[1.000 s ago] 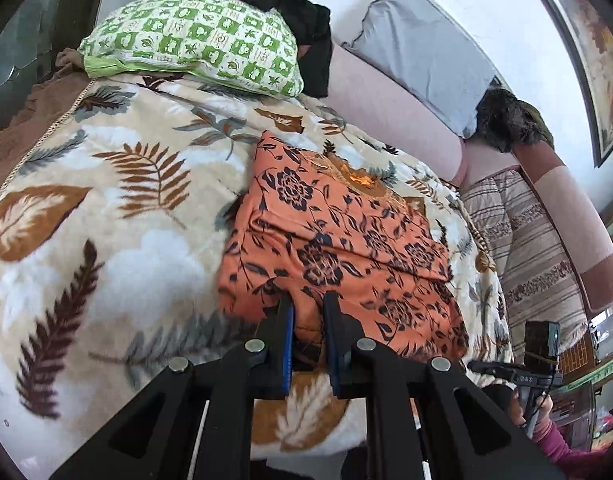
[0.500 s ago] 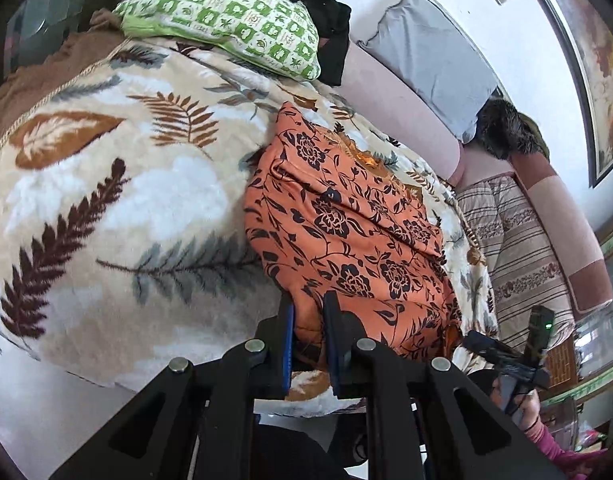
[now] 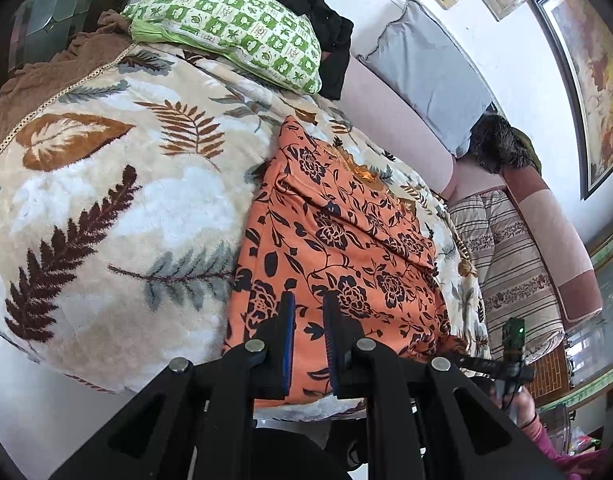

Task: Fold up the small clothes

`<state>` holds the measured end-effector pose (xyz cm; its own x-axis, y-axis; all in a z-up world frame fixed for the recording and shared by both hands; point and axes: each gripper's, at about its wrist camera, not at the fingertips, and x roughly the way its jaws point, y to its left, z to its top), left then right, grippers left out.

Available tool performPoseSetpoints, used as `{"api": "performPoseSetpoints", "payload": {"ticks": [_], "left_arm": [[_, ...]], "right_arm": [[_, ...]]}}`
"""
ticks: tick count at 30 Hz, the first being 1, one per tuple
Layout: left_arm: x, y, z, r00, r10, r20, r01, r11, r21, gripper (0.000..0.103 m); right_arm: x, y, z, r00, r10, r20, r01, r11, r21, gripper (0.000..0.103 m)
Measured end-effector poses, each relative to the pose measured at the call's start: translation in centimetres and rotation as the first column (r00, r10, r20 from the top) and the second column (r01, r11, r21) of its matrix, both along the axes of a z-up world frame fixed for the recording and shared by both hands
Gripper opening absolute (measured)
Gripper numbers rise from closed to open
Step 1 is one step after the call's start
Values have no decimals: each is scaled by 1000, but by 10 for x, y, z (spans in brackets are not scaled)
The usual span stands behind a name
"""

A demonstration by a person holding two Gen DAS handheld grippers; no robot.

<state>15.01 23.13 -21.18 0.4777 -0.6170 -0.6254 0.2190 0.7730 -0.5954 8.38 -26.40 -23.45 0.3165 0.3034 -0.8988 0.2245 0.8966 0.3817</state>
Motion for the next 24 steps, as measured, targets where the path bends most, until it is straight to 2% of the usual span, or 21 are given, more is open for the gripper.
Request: {"api": "performPoseSetpoints", "payload": {"ticks": [2,4,5,7,8,9,11,14,18,21,24], "left_arm": [[2,-3,-5,1000,-15,-21,16,999,31,14],[3,-2,-12,999,-8,-41,10,998,65,14],[3,0,-17,998,3,-59,2,997,82,14],[1,6,-30,992,32,-119,-18,993,115,20],[-3,10,-39,986,53,-157,-33,991,128,33],[-7,15,-45,982,71,-177,-48,990,133,53],[-19,23,-56,974,114,-197,-89,987,132,71],[-37,30,-71,969,128,-211,-112,990,84,71],[-43,20,-85,966,140,-220,-135,990,37,71],[-38,6,-85,975,143,-171,-137,990,47,71],[-29,-11,-90,984,116,-133,-104,990,100,71]], "right_arm": [[-8,-30,-3,997,-72,-17,73,990,121,18],[-13,-47,-5,992,-122,-14,123,972,202,18],[-16,-52,-6,990,-137,-14,137,963,232,18],[-17,-54,-12,988,-150,-30,153,953,261,18],[-16,-52,-13,989,-146,-34,150,954,260,18],[-15,-49,-17,989,-141,-41,147,955,259,18],[-13,-48,-26,989,-134,-67,148,951,272,18],[-11,-48,-45,985,-135,-111,163,940,299,18],[-9,-49,-48,987,-116,-116,147,938,315,19],[-9,-51,-52,986,-118,-121,153,929,338,19],[-13,-56,-55,984,-132,-121,167,916,365,19]]}}
